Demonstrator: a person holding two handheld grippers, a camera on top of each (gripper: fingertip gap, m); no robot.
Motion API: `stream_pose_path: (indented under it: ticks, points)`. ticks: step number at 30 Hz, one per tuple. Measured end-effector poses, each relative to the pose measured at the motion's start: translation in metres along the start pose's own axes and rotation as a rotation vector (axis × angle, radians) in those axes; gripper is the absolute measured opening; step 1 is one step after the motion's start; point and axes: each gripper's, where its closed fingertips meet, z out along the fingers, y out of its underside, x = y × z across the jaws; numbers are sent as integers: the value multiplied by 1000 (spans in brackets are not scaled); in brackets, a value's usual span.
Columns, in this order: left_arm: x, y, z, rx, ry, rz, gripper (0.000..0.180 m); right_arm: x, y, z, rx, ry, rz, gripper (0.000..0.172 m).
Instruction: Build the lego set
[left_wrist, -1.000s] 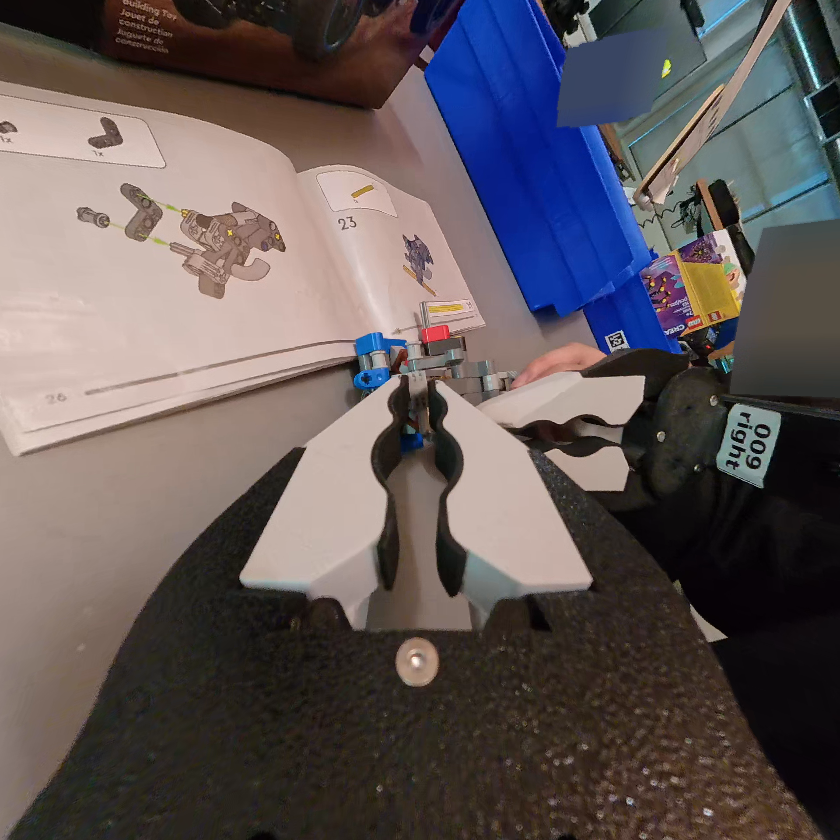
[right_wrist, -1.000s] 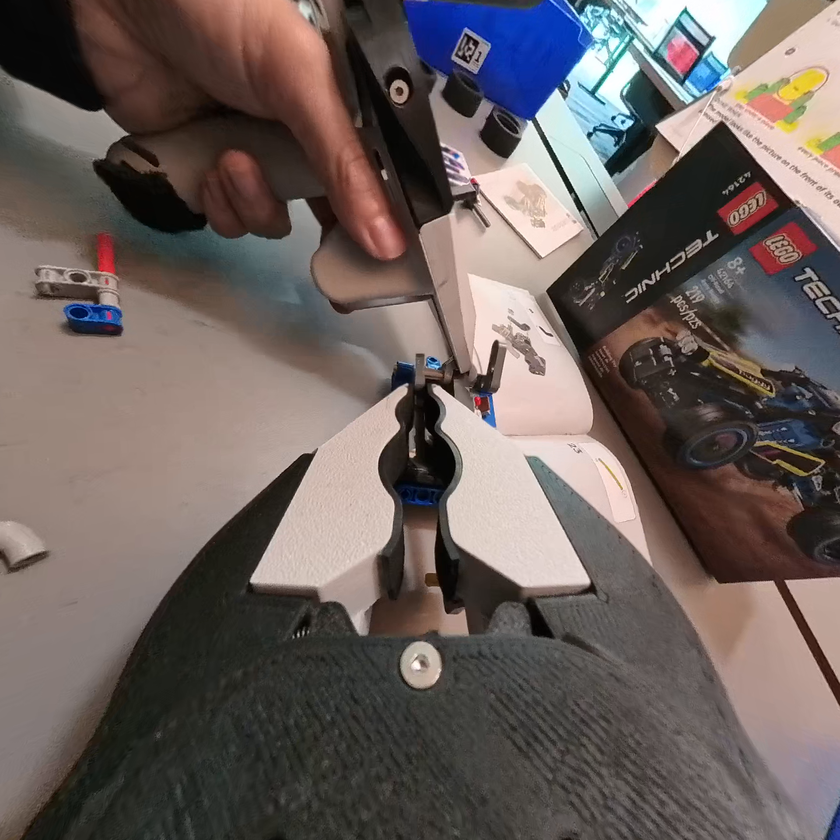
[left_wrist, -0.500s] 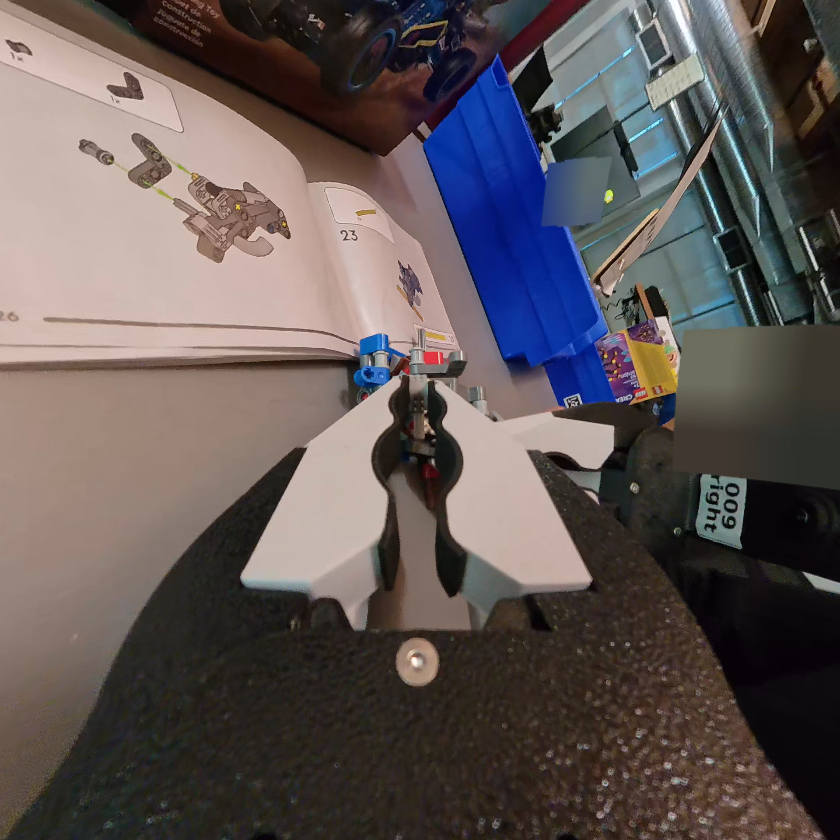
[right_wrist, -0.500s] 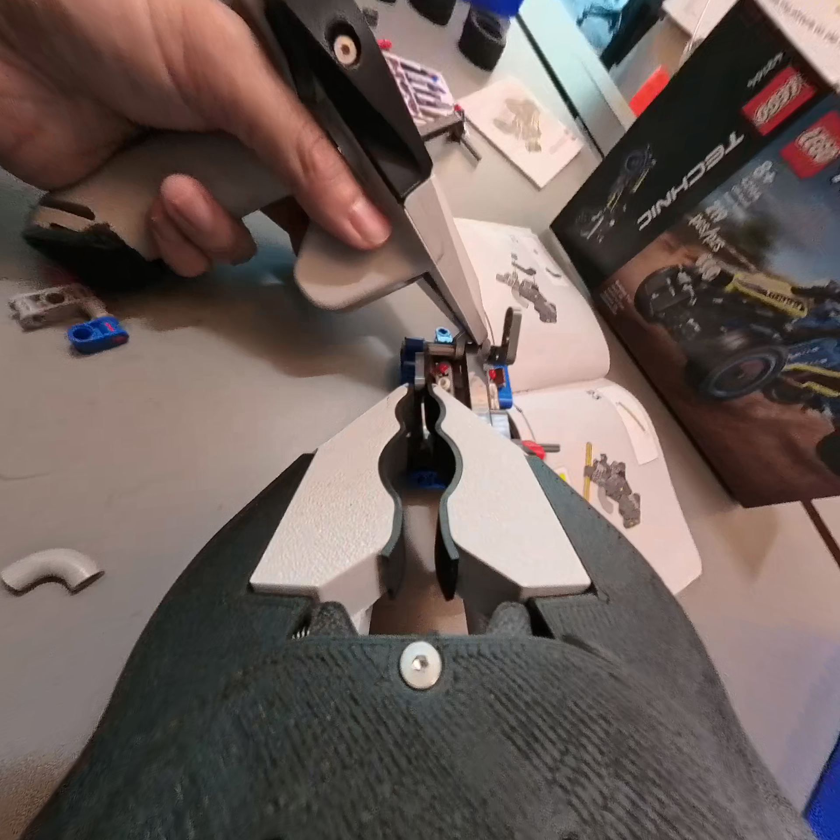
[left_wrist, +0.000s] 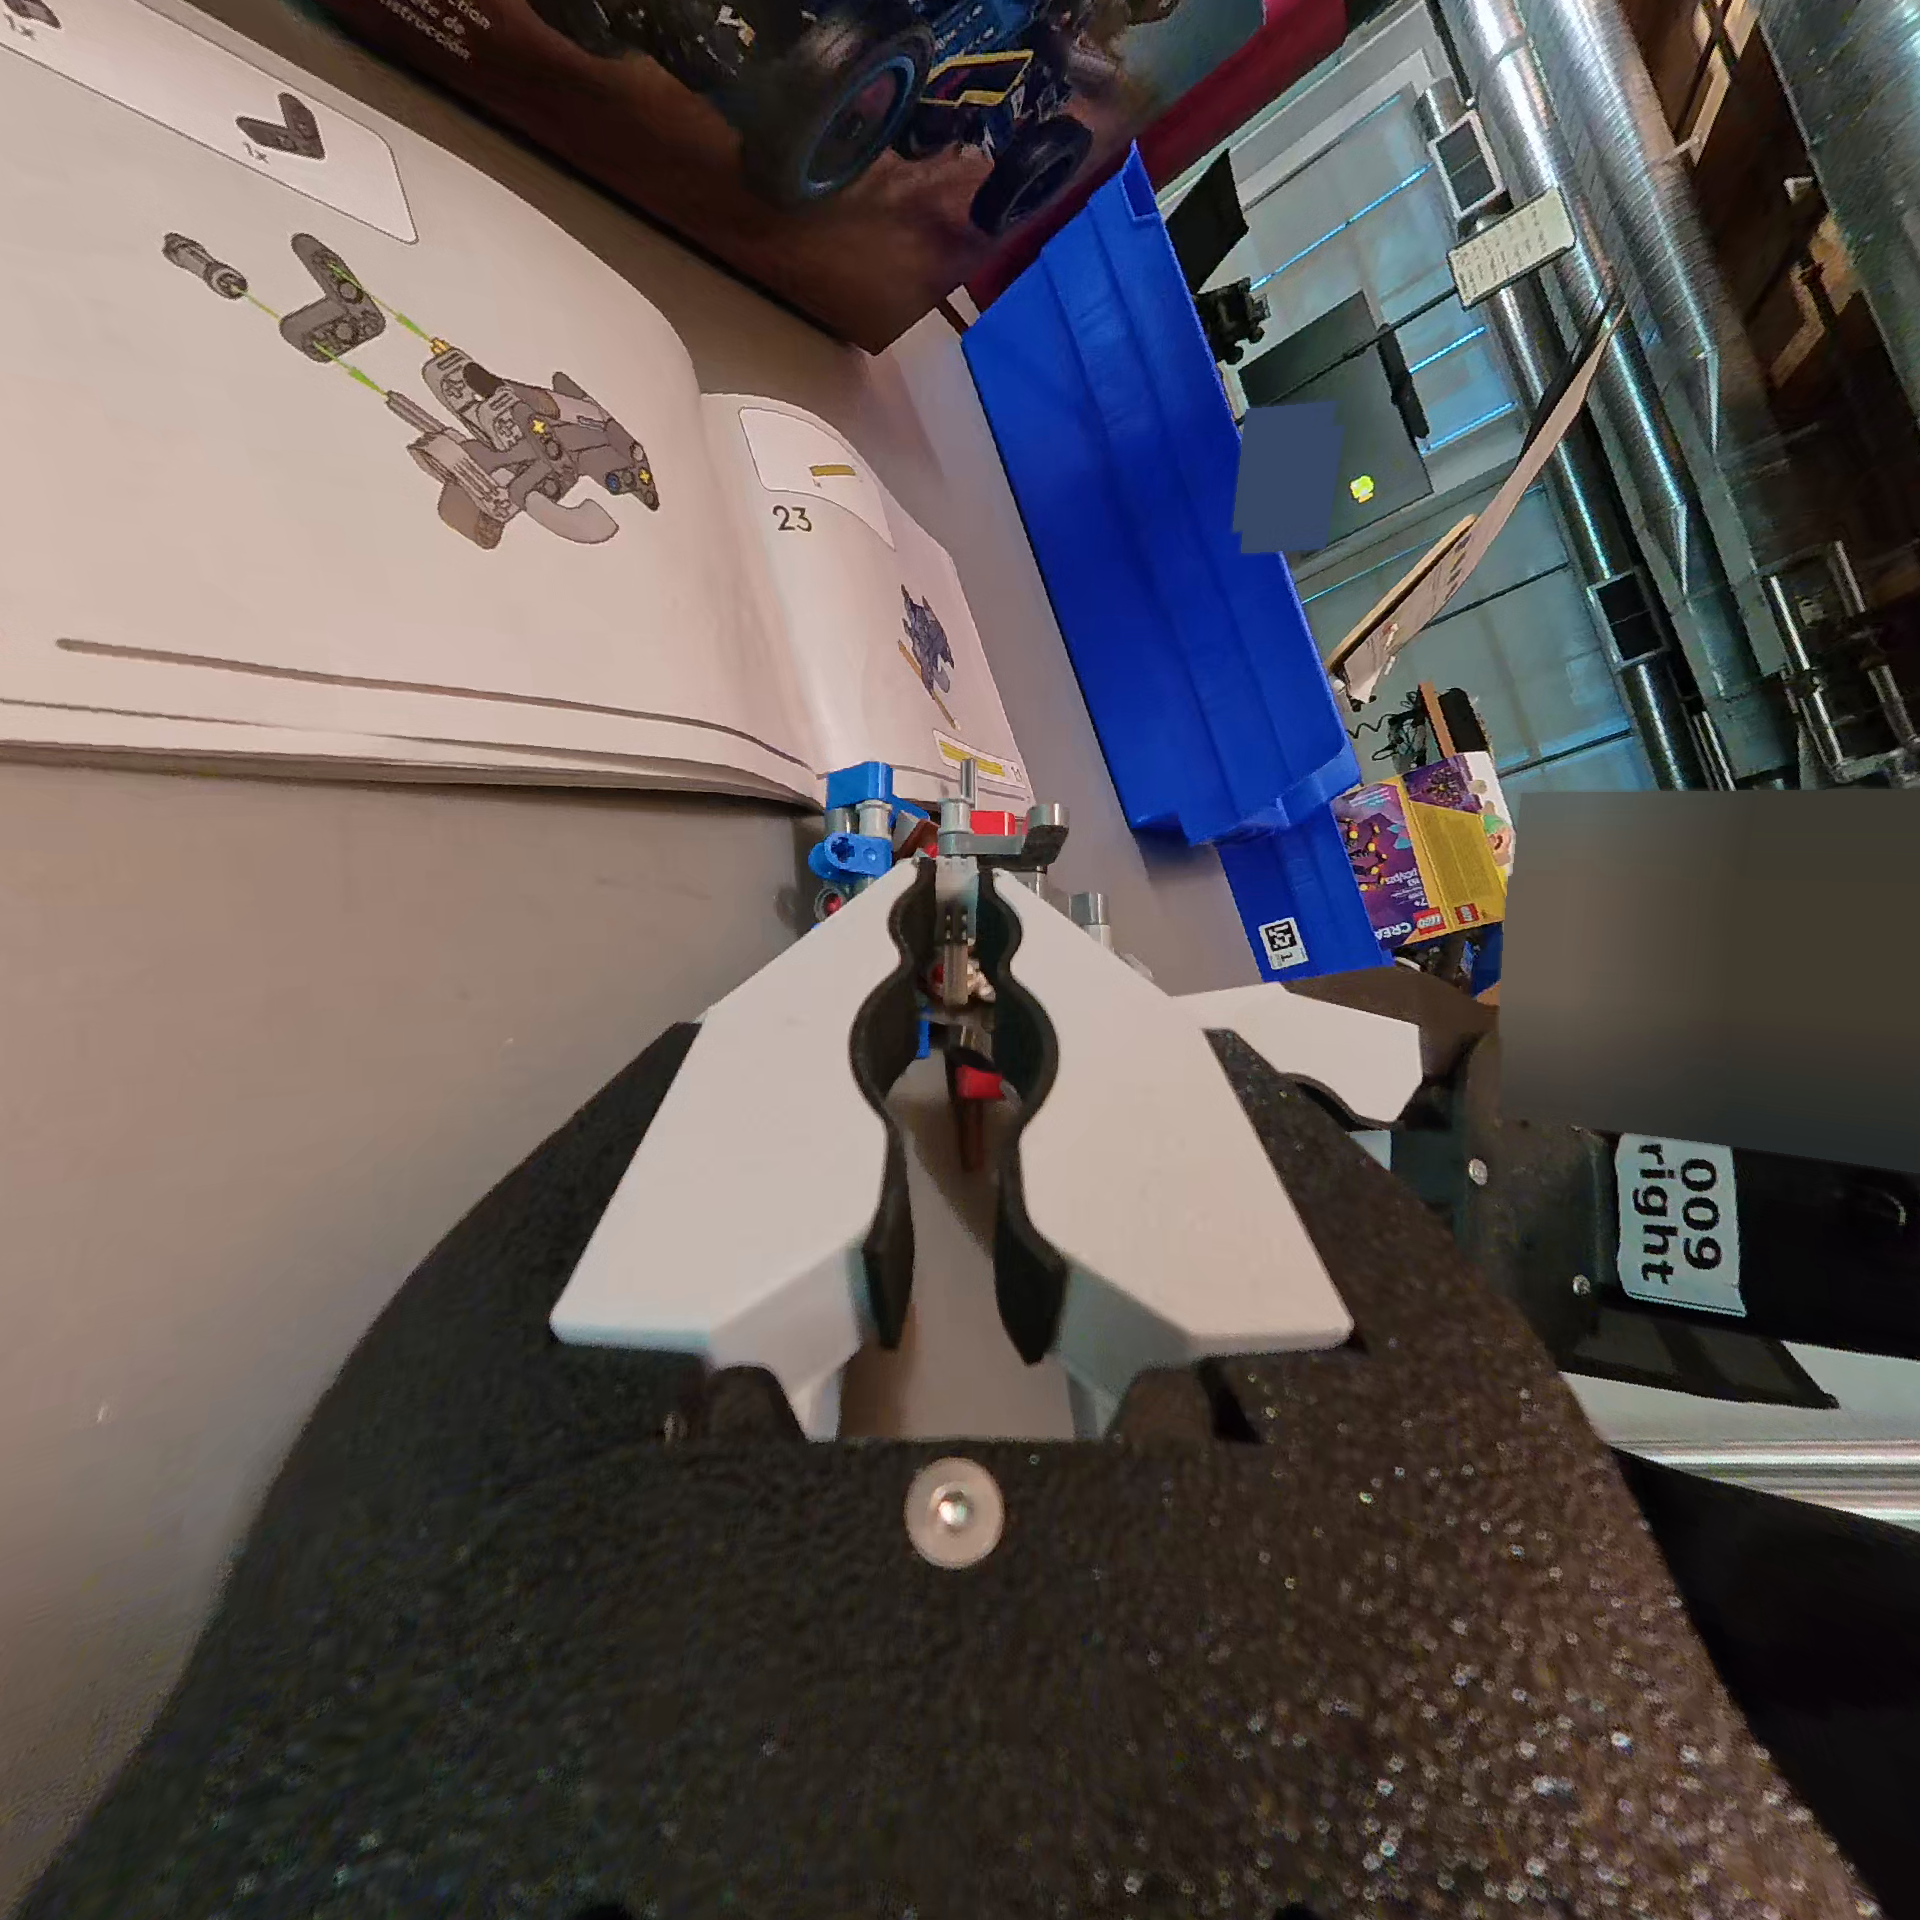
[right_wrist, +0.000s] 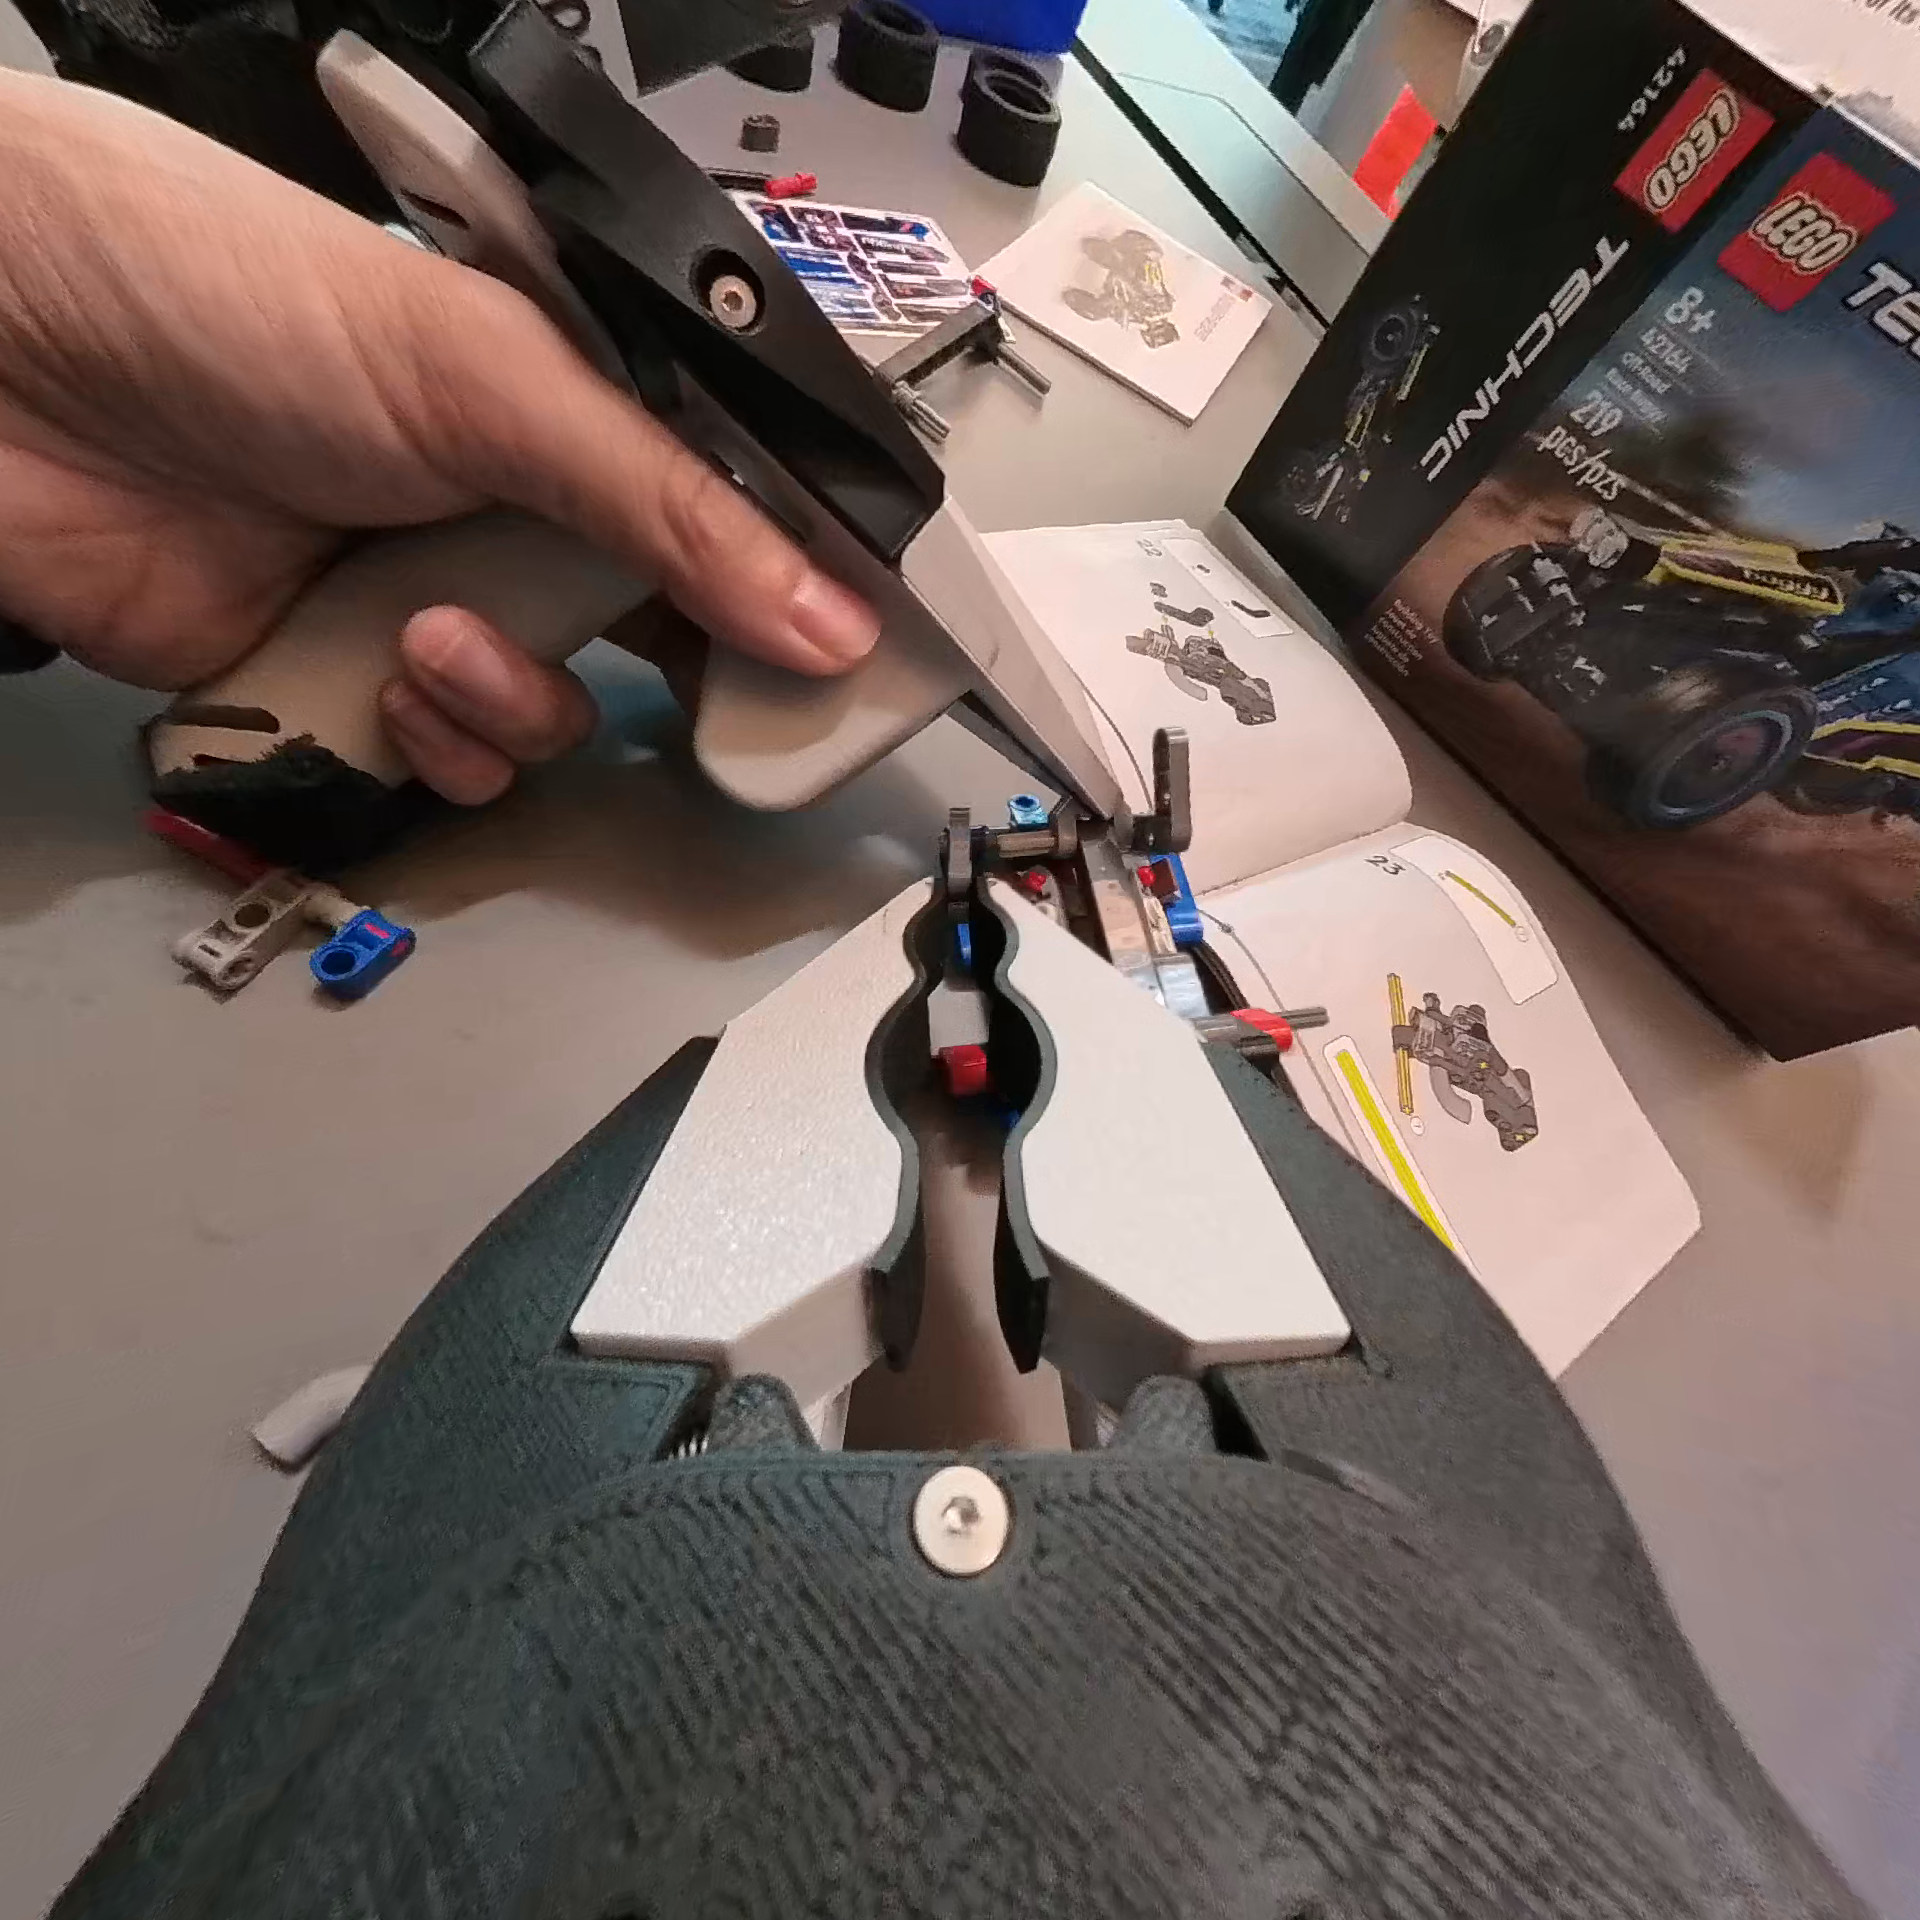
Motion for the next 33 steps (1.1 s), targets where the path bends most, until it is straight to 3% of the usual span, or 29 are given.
stream_pose_path:
  ticks: [12,23,33]
  points:
    - [-1,0,-1,-6,11,-44,4,4,1,1,-16,49,4,1]
    - [8,4,-7,-46,-65,104,4,-1,-2,-1,-4,39,42,1]
    - [10,2,-8,-29,-49,117,4,1,-3,-3,-25,122,-104,1]
